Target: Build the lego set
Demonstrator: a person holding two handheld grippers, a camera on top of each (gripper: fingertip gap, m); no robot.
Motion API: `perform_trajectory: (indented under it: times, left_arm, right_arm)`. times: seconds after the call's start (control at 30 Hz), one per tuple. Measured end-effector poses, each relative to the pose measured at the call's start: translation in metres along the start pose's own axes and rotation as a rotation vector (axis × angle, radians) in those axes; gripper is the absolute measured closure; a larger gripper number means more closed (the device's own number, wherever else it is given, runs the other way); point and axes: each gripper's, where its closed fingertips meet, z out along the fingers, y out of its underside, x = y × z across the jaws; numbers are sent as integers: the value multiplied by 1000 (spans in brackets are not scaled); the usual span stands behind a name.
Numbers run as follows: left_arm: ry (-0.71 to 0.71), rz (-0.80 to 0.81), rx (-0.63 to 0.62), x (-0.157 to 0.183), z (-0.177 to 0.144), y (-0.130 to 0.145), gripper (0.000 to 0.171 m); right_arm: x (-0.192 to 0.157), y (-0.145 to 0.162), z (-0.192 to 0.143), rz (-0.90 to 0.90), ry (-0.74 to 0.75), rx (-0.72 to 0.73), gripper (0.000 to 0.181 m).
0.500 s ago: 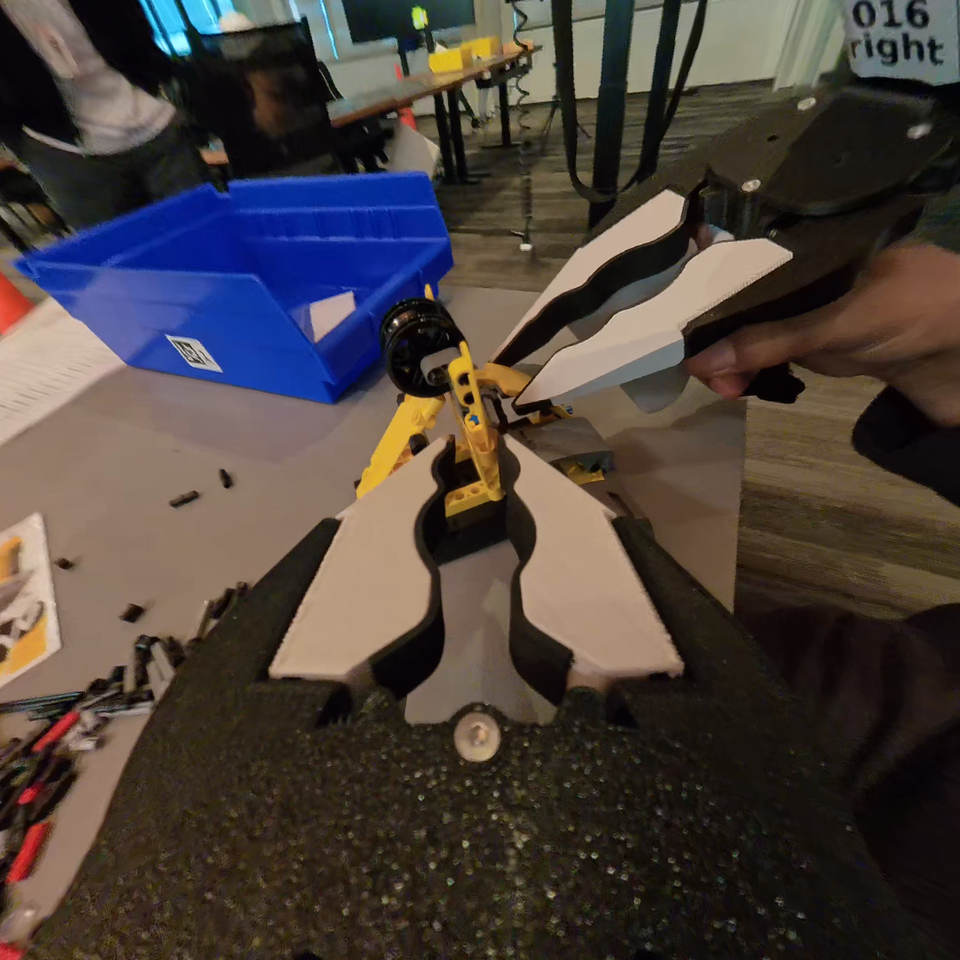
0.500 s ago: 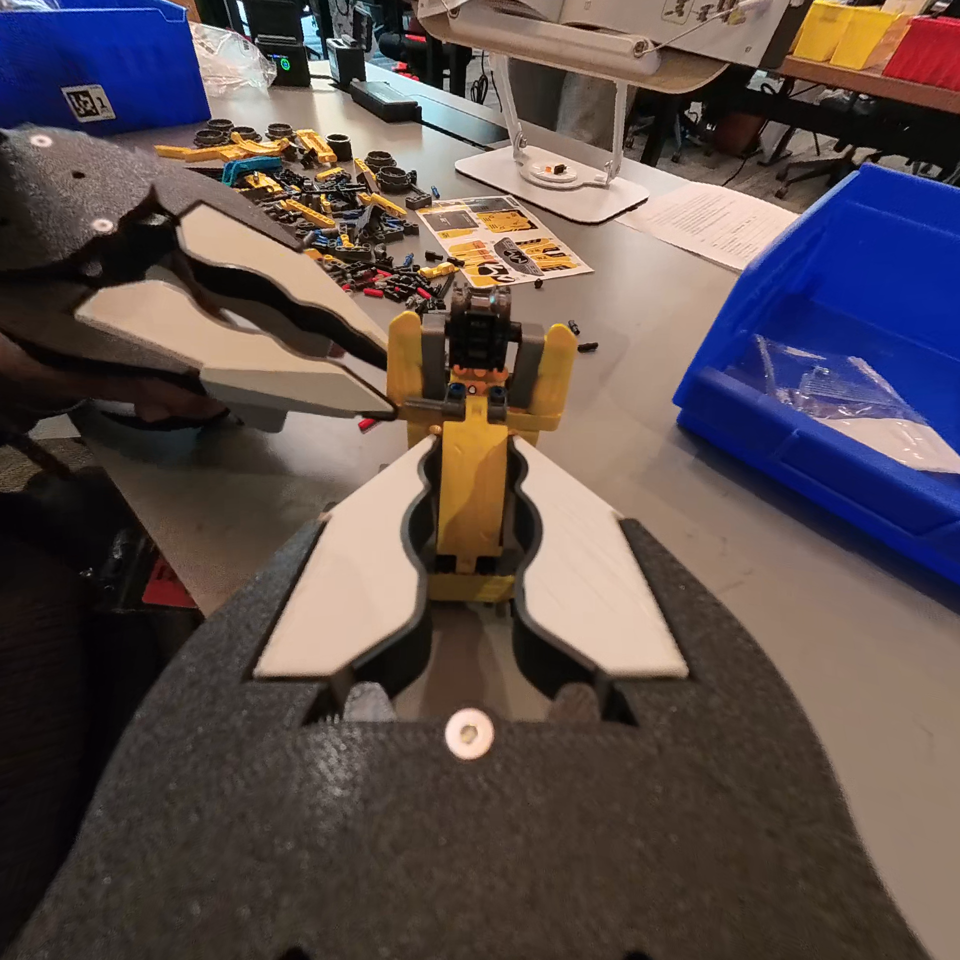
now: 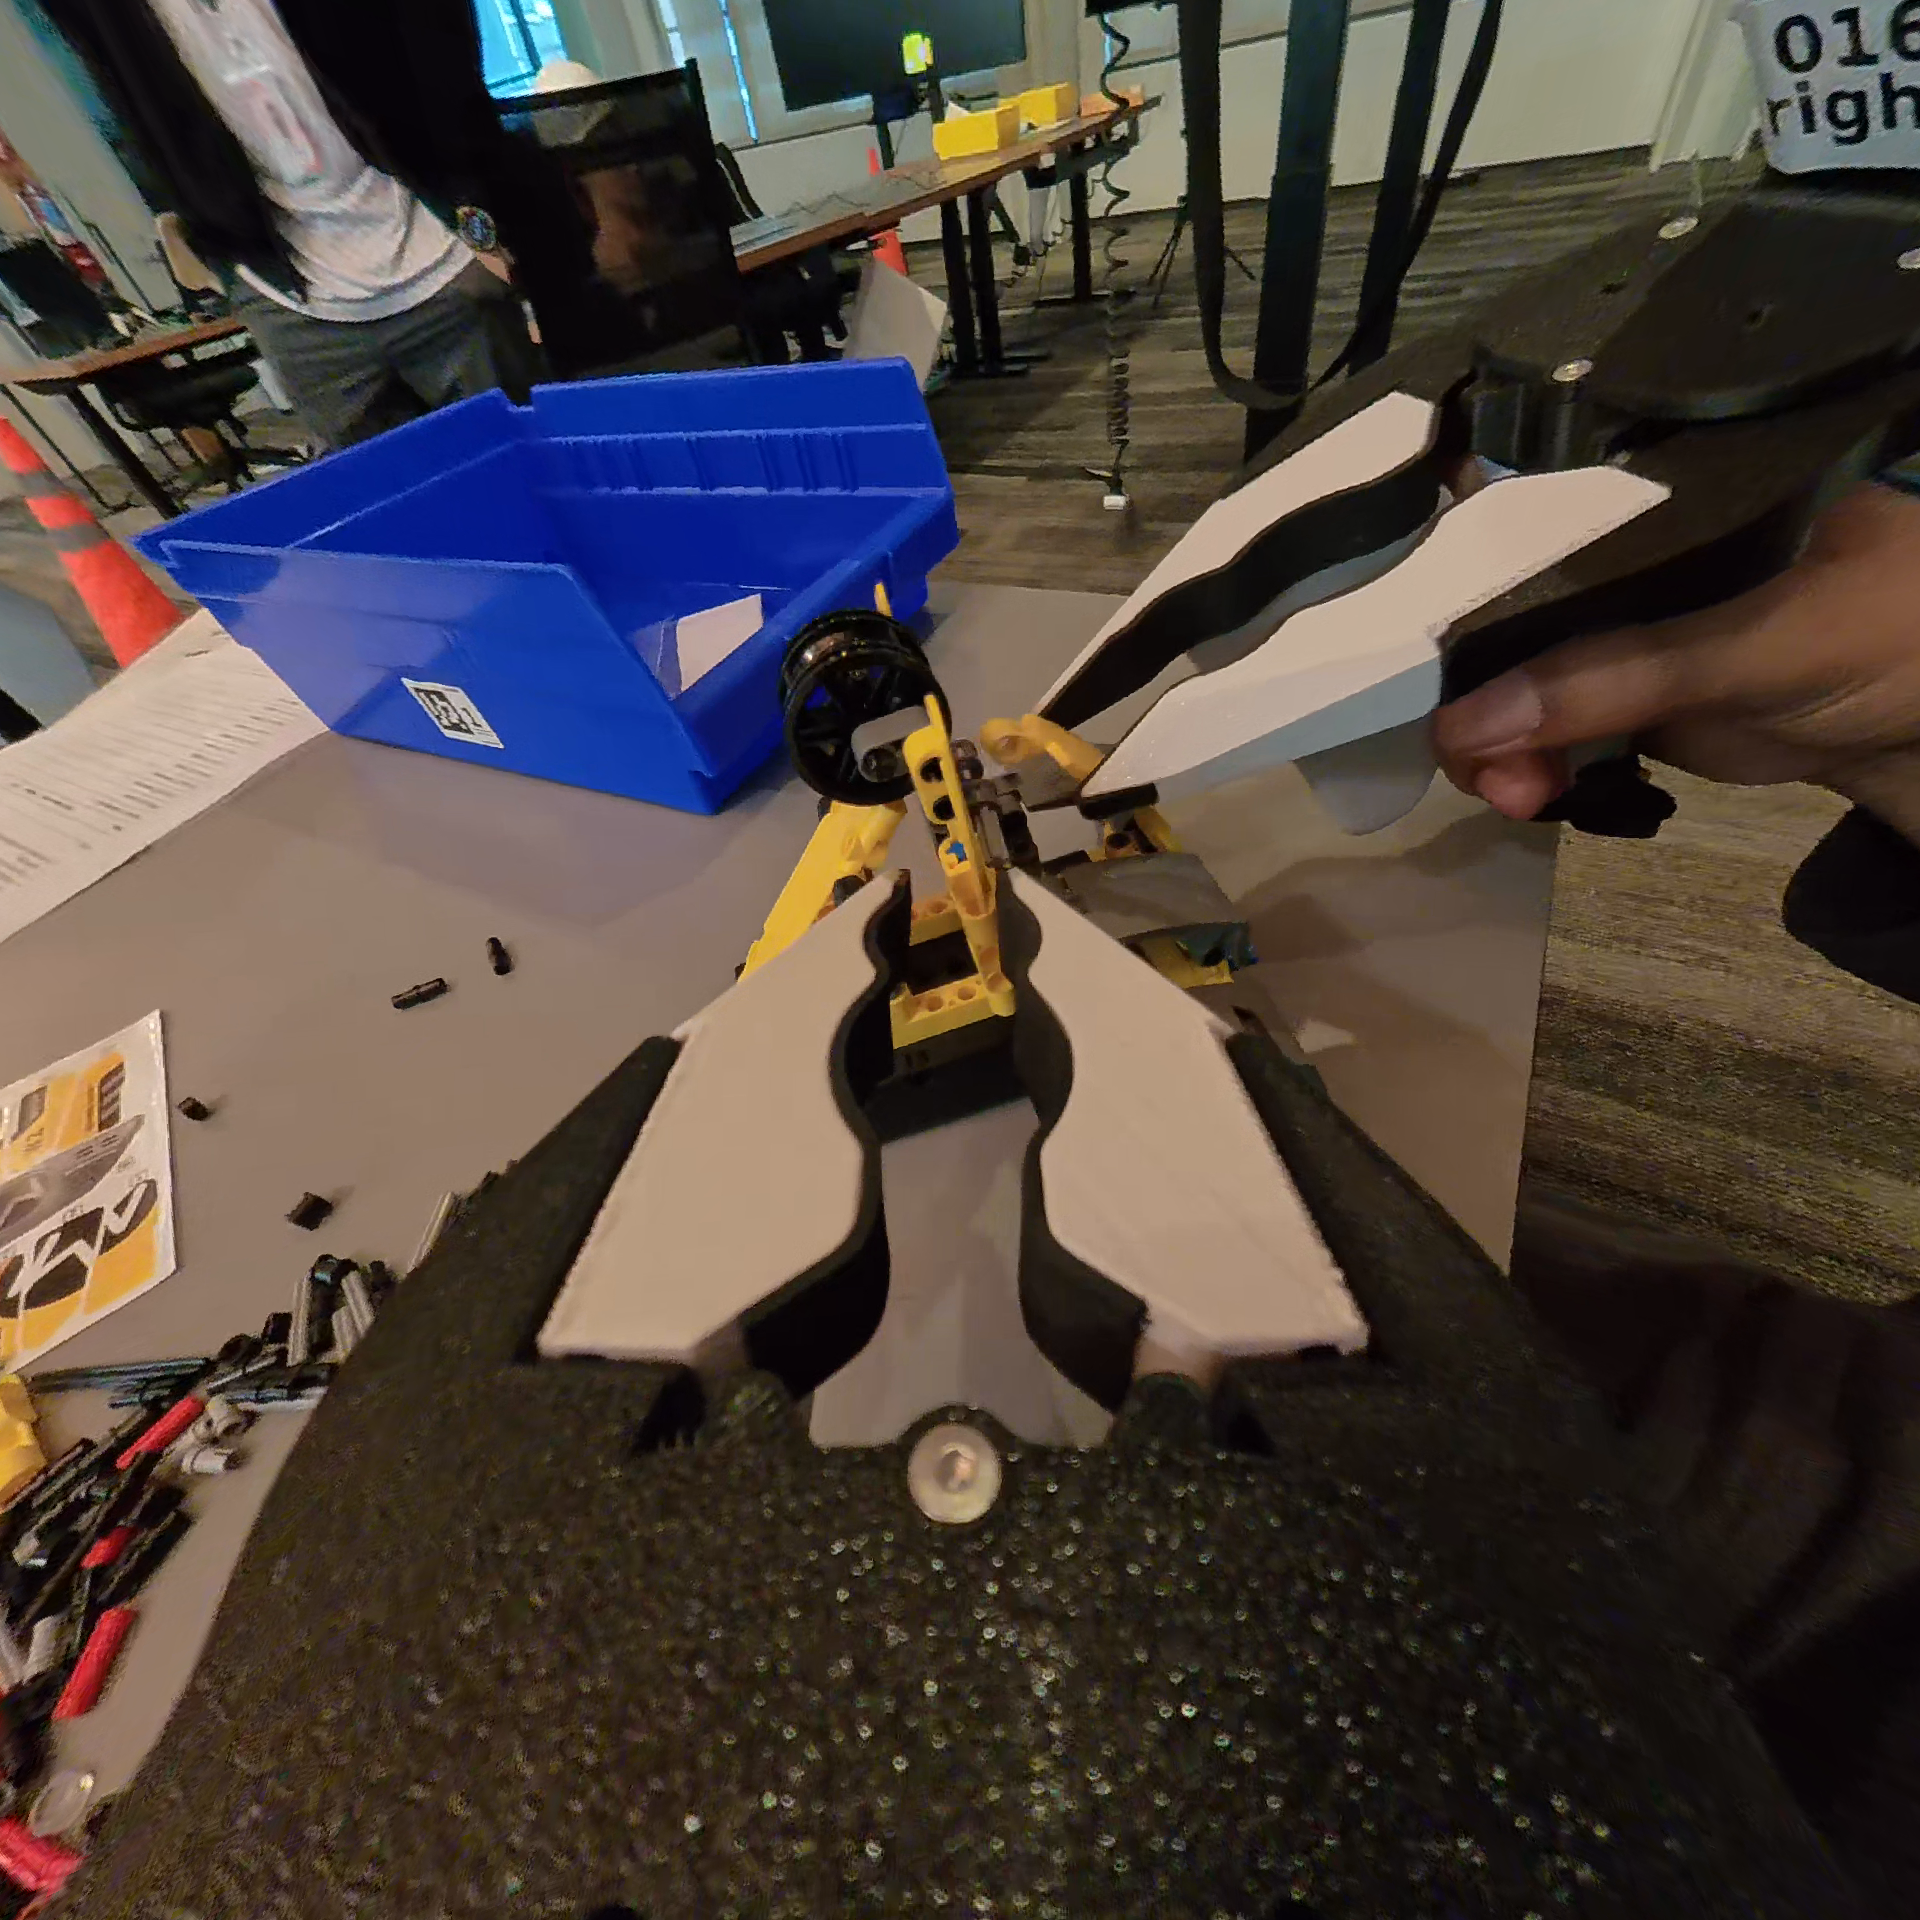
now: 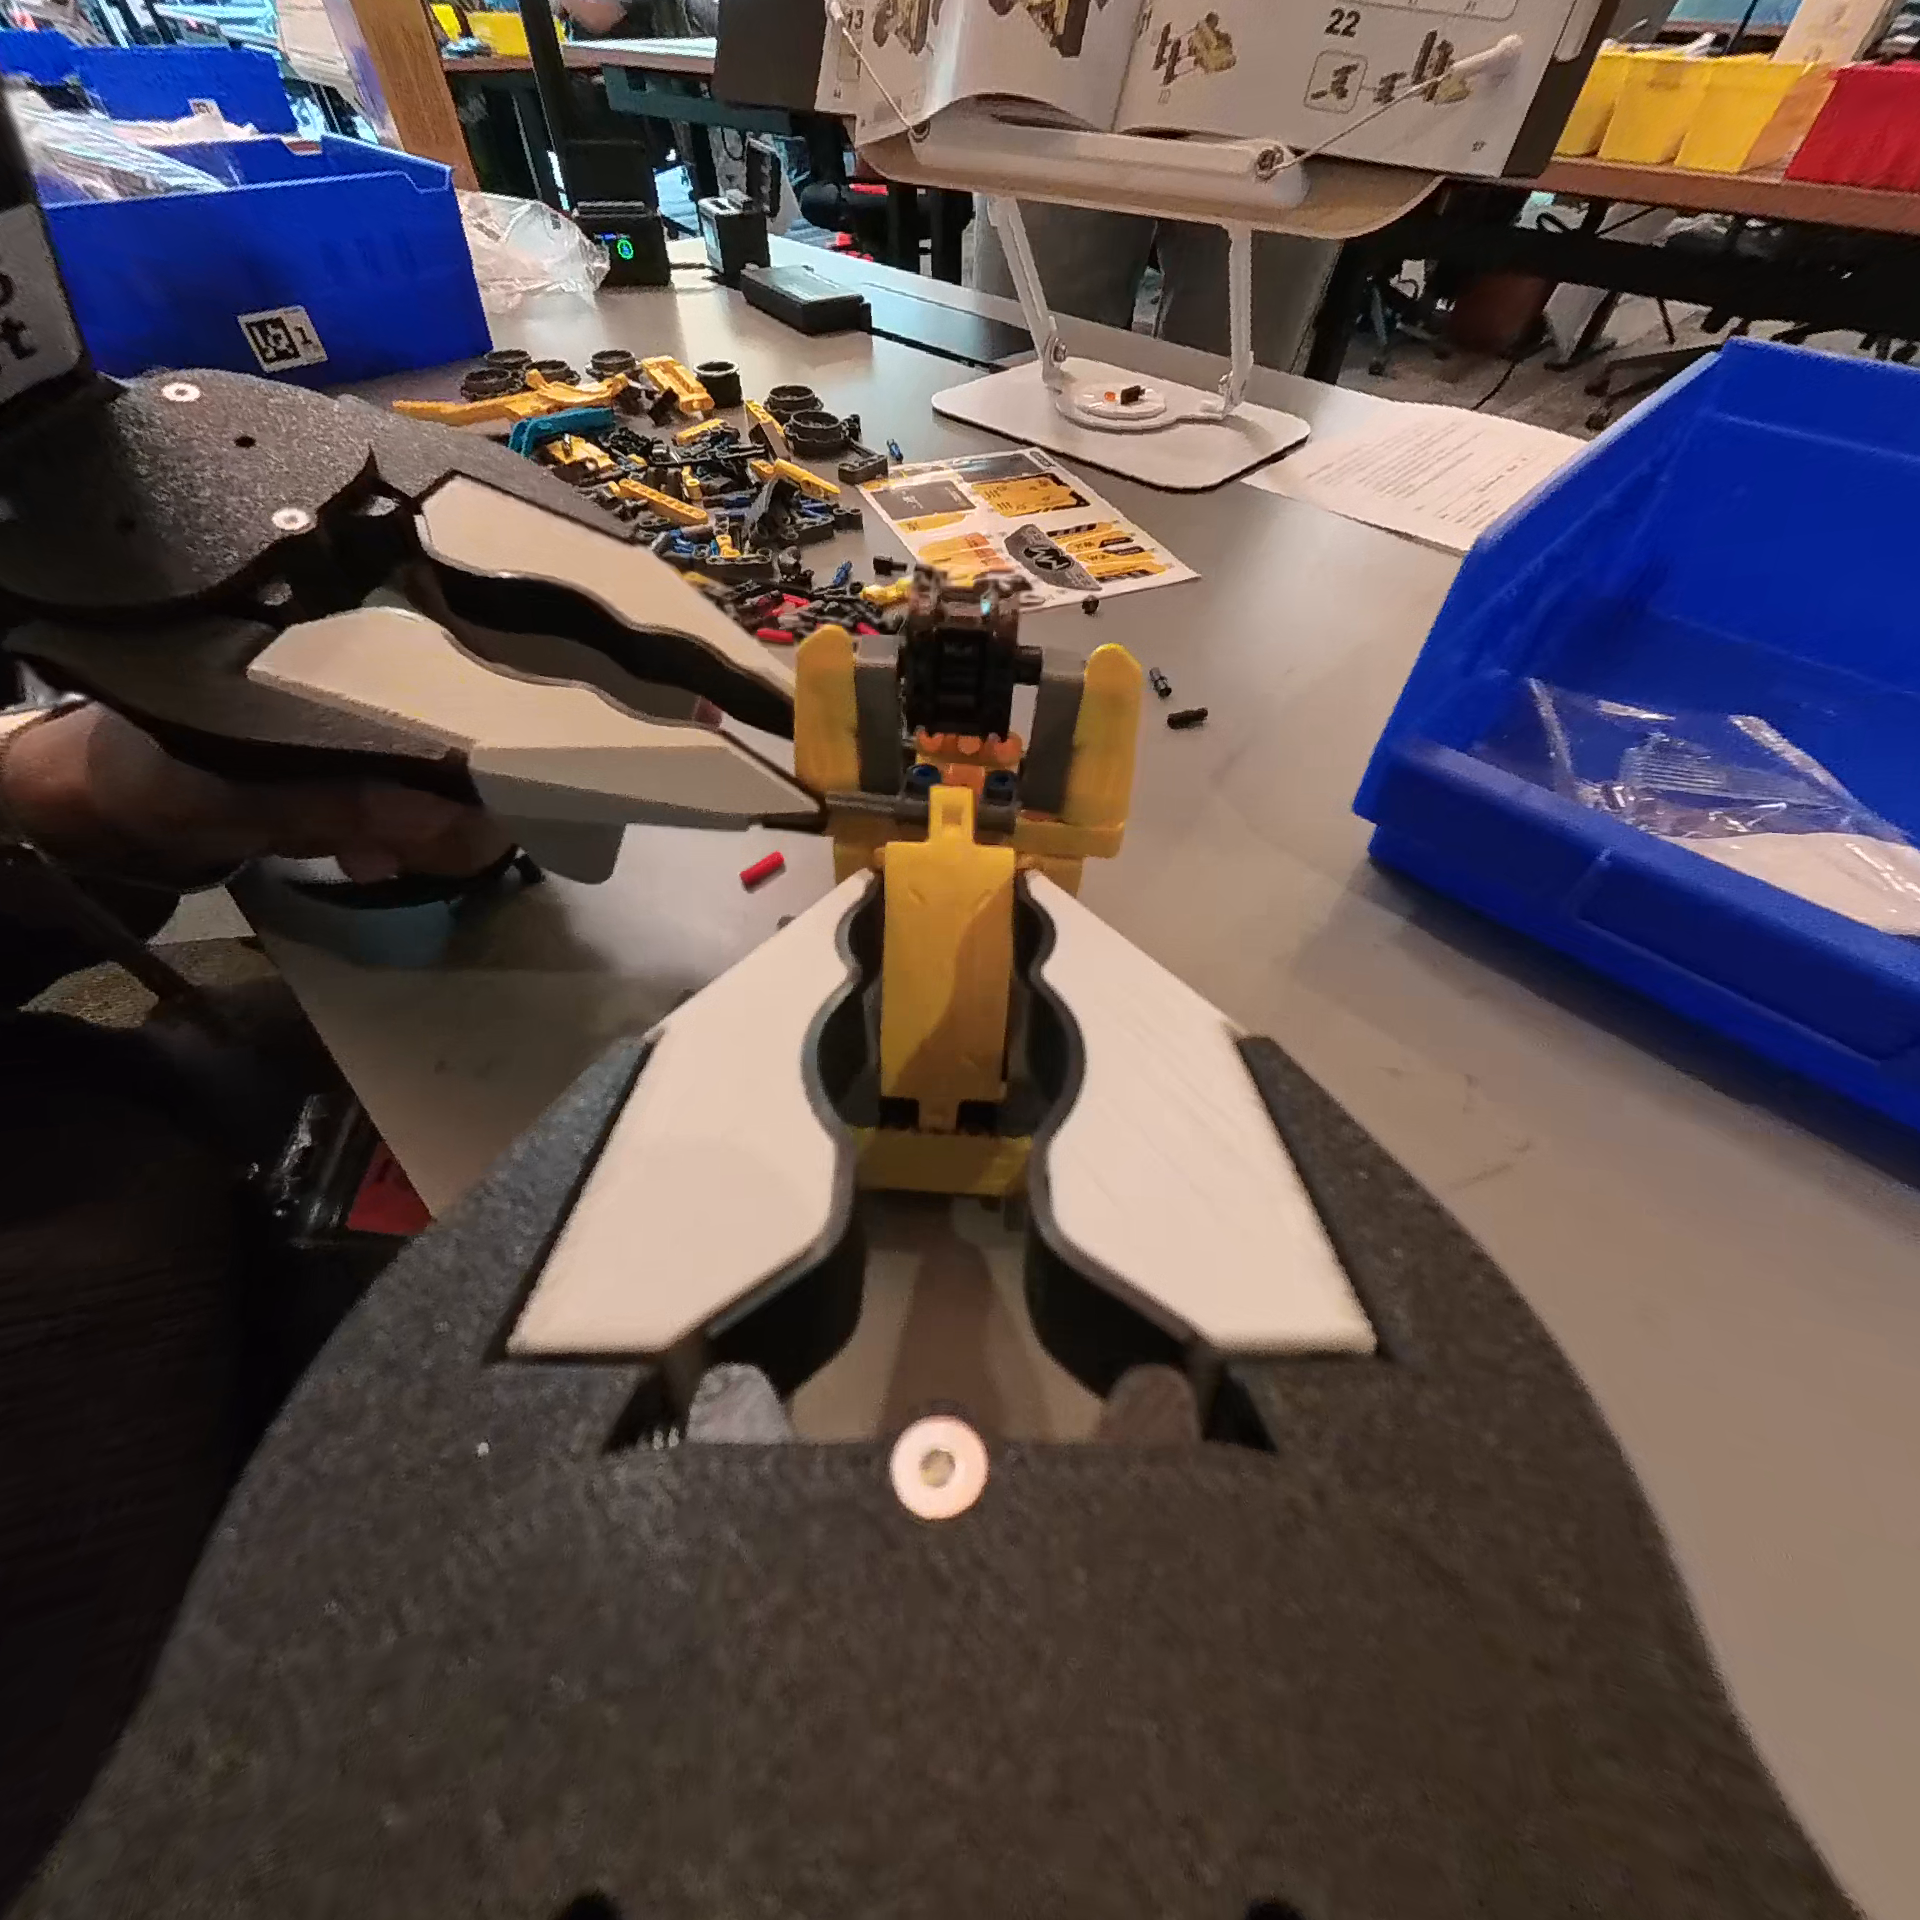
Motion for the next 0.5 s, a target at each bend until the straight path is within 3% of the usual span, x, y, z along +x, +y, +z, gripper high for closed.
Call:
perform_trajectory:
  times: [0.3, 0.5]
  left_arm:
    - [-155, -72, -15, -27, -11, 5, 156]
    - [-310, 167, 5, -23, -29, -3, 157]
  right_arm:
    - [-6, -7, 4, 82, -16, 53, 158]
    - [-10, -8, 9, 114, -14, 61, 158]
